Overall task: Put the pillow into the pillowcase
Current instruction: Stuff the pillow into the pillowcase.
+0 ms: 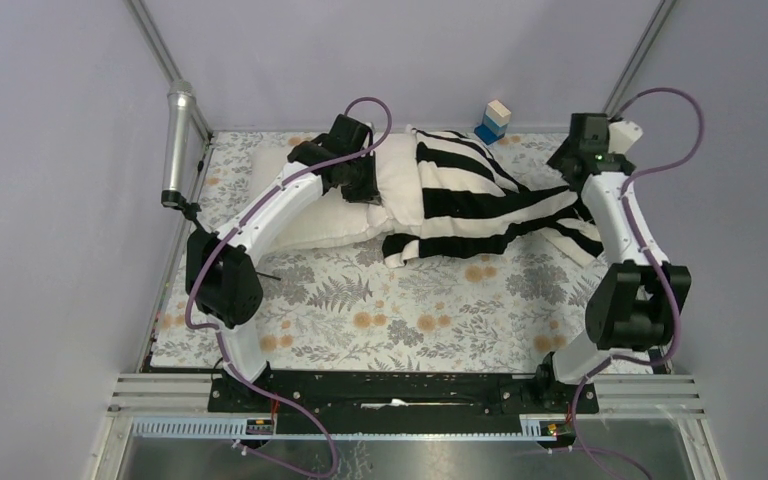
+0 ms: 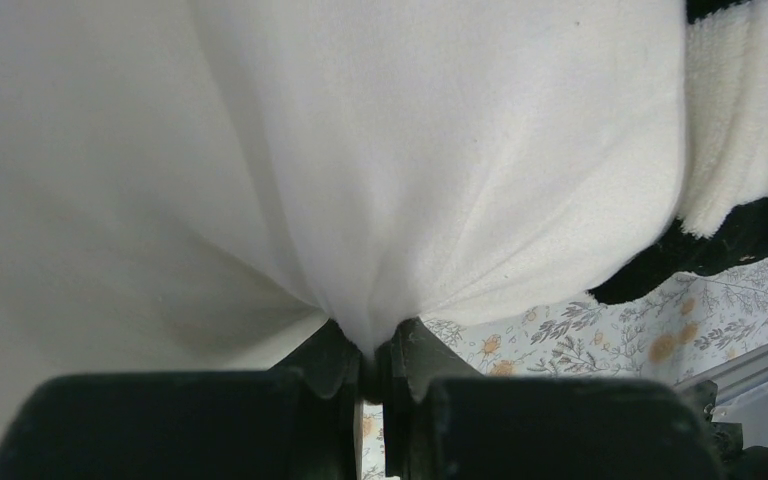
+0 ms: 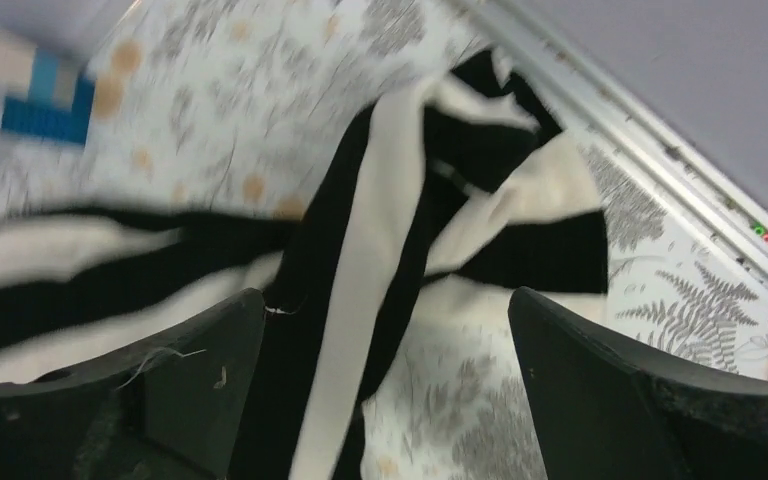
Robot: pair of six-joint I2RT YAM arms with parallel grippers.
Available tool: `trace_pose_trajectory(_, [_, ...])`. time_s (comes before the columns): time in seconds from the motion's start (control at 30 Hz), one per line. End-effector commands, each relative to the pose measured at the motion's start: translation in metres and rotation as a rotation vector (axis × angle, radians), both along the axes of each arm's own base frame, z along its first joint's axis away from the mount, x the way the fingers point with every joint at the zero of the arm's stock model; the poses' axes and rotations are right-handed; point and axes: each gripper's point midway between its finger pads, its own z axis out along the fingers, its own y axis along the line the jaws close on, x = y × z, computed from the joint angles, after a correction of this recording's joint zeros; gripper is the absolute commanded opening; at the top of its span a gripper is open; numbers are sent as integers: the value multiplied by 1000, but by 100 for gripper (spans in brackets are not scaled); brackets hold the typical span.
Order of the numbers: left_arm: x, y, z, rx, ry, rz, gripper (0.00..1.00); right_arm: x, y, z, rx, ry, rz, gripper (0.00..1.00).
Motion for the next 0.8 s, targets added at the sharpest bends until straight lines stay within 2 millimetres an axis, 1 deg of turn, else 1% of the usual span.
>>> trace_pose_trajectory(0.0, [14, -20, 39, -82, -129, -22, 0, -31, 70, 50, -17, -104, 229, 100])
trace_pose_trajectory(0.03, [15, -21, 39, -83, -130, -25, 0, -38, 89, 50, 1, -120, 290, 100])
trace_pose_trajectory(0.07, [15, -21, 40, -83, -131, -25, 0, -46, 108, 47, 33, -131, 354, 100])
trace_pose_trajectory(0.13, [16, -22, 40, -82, -136, -23, 0, -66, 156, 39, 80, -149, 485, 100])
trace_pose_trajectory(0.23, [18, -21, 42, -82, -143, -19, 0, -101, 223, 13, 165, -163, 626, 99])
trace_pose_trajectory(0.27, [18, -21, 42, -81, -144, -17, 0, -116, 249, 2, 211, -169, 680, 100])
trace_pose_trajectory(0.3, [18, -21, 42, -82, -143, -18, 0, -128, 268, -9, 262, -177, 713, 100])
trace_pose_trajectory(0.4, [18, -22, 43, -84, -144, -19, 0, -154, 314, -41, 391, -196, 782, 100])
trace_pose_trajectory(0.43, [18, -22, 43, -85, -144, -18, 0, -161, 326, -52, 420, -200, 802, 100])
trace_pose_trajectory(0.5, [19, -23, 45, -88, -149, -18, 0, -163, 345, -65, 476, -282, 822, 100])
trace_pose_trajectory(0.57, [20, -24, 47, -92, -152, -19, 0, -161, 351, -75, 508, -346, 829, 100])
trace_pose_trajectory(0.63, [21, -24, 48, -91, -155, -18, 0, -155, 356, -80, 511, -404, 843, 100])
trace_pose_trajectory(0.7, [21, -24, 48, -87, -153, -19, 0, -146, 358, -91, 506, -416, 814, 100])
trace_pose_trajectory(0.77, [22, -24, 48, -87, -152, -20, 0, -140, 365, -96, 521, -443, 806, 100])
